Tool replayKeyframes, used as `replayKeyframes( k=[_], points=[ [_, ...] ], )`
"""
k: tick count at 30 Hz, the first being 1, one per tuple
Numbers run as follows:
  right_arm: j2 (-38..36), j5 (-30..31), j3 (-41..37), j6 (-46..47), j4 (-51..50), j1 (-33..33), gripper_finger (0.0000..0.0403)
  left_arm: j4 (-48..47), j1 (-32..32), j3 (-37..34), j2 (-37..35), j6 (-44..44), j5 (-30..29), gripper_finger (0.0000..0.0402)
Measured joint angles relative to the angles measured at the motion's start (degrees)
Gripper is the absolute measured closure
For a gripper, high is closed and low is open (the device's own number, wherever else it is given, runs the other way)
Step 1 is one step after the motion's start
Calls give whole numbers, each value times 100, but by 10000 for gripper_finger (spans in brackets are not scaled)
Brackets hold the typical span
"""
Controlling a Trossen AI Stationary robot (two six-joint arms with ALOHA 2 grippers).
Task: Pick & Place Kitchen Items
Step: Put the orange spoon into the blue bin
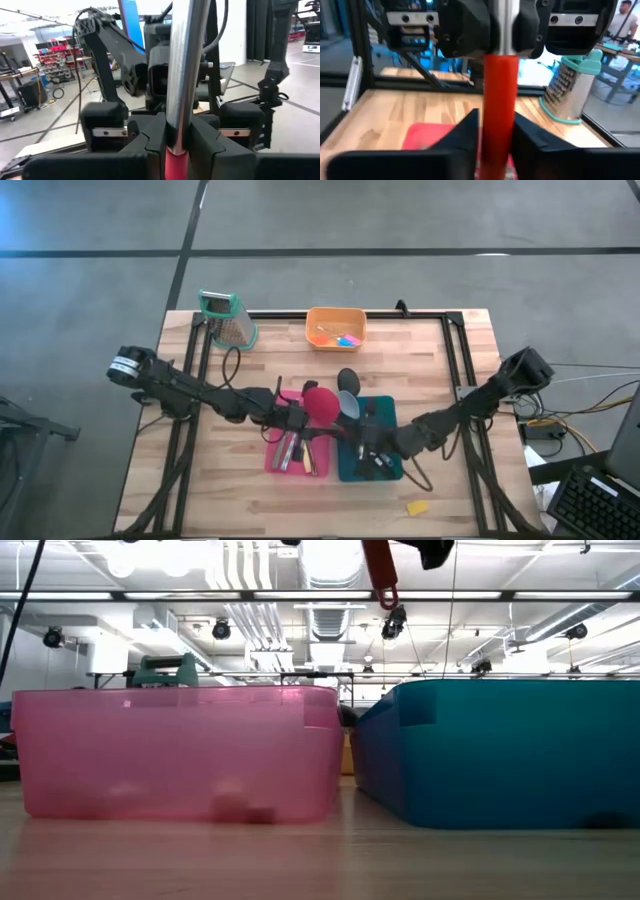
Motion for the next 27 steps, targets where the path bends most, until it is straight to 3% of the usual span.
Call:
replayKeyframes(
  k=[2, 5, 11, 16, 20, 27],
  points=[
    [-23, 51, 146, 129, -416, 1, 357, -40, -2, 0, 0, 12, 17, 349],
    [-108, 209, 259, 153, -781, 26, 356, -35, 2, 0, -3, -14, 11, 336],
    [-583, 945, 130, 218, -1481, 206, 356, -372, 0, 0, -99, -104, -26, 243],
    [-1269, 1302, -299, 736, -1869, 537, 356, -913, -9, 0, -275, -177, -9, 207],
    [-1776, 1162, -696, 2037, -2569, 765, 356, -1014, -11, -2, -289, -253, -33, 202],
    [-2095, 162, -1559, 4435, -2752, 793, 356, -642, -13, -2, -145, -125, -350, 200]
  ],
)
